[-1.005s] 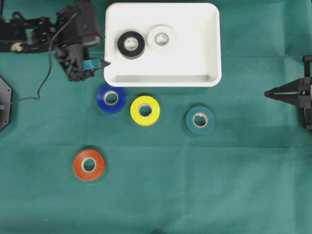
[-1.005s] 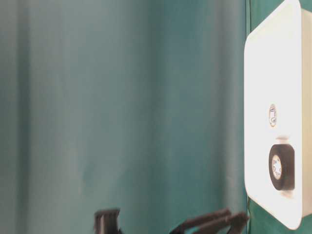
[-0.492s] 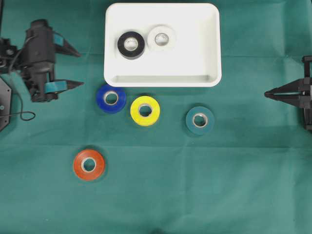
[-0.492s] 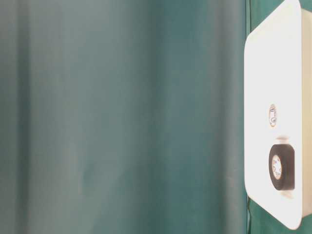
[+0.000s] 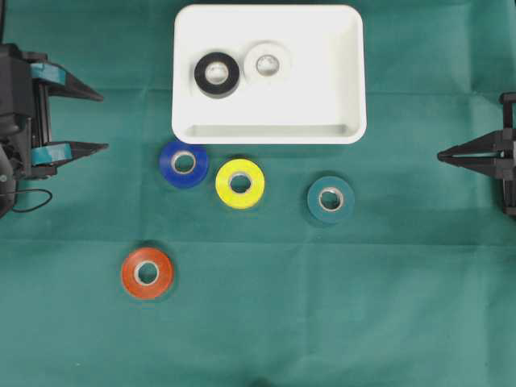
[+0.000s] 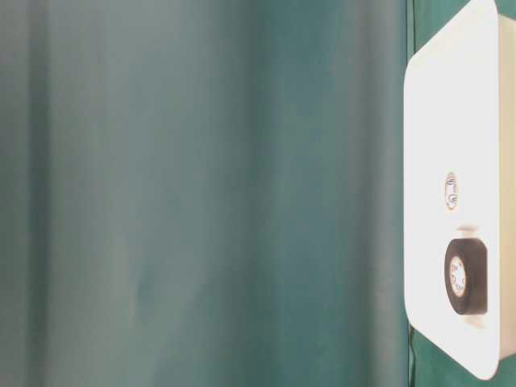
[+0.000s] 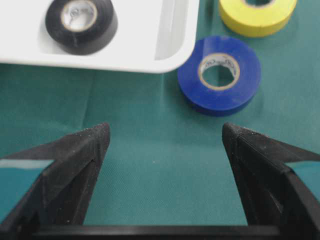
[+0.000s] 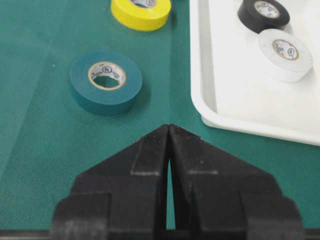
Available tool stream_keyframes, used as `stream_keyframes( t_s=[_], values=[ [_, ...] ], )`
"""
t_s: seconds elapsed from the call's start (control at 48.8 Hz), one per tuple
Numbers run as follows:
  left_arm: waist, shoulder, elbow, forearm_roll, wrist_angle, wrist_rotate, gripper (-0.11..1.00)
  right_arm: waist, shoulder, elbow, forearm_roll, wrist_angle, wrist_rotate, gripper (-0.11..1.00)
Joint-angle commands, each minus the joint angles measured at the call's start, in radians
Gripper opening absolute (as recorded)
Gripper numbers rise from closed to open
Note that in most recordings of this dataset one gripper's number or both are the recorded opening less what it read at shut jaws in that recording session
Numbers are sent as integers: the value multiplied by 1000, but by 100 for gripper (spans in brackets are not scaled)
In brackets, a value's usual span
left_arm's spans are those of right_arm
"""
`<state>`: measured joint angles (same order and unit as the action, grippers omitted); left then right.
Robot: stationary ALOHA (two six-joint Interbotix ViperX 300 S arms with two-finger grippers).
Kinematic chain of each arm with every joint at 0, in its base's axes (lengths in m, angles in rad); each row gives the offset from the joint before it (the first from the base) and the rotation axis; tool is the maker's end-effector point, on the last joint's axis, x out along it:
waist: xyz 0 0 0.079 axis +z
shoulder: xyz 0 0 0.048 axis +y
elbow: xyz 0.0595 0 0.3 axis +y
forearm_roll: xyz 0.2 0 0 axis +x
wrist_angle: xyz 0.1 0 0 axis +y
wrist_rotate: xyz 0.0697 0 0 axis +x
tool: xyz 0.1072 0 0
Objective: Put the tape into the white case with the left arm.
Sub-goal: 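Open the left gripper and retract it to the left edge, then move the left gripper down toward the red-orange tape roll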
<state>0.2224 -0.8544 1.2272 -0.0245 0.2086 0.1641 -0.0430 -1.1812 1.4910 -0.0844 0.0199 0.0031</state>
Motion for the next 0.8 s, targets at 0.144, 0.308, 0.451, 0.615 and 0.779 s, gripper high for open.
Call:
stream_keyframes(
  t_s=[0.144, 0.308, 0.451, 0.615, 0.779],
  values=[
    [-14, 8, -9, -3, -5, -2, 92, 0, 6, -9, -2, -9, 2, -9],
    [-48, 9, -9, -3, -5, -2, 92, 0, 6, -9, -2, -9, 2, -9],
    [-86, 8, -9, -3, -3, -11, 92, -2, 6, -9, -2, -11, 2, -9],
    [-126, -2, 2, -3, 8, -40, 92, -2, 6, -8, -2, -9, 2, -9],
    [-166, -18, 25, -3, 37, -75, 92, -2, 6, -9, -2, -9, 2, -9]
  ],
)
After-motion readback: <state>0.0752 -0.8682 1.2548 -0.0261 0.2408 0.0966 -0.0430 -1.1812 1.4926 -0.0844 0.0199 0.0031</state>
